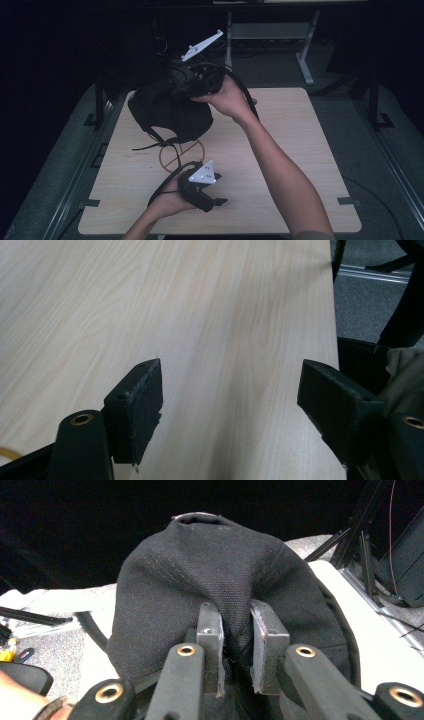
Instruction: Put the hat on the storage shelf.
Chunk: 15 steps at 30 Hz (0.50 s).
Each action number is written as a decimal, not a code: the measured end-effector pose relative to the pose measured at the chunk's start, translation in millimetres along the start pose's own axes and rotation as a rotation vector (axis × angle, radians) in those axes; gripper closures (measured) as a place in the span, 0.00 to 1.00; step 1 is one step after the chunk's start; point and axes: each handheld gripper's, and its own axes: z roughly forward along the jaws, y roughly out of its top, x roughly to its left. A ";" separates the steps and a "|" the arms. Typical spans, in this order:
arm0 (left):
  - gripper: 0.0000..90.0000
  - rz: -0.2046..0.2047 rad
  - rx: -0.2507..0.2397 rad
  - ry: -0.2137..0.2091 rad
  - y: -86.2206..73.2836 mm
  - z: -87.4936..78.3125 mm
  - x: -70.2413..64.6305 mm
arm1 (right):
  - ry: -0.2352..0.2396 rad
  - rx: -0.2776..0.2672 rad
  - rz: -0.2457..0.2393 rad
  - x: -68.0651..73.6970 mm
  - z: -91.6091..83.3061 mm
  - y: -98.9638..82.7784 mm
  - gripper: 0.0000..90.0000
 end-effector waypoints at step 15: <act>0.29 0.008 0.004 -0.016 -0.3 3.7 -4.6 | -0.027 -0.002 0.033 1.1 31.6 -4.0 0.53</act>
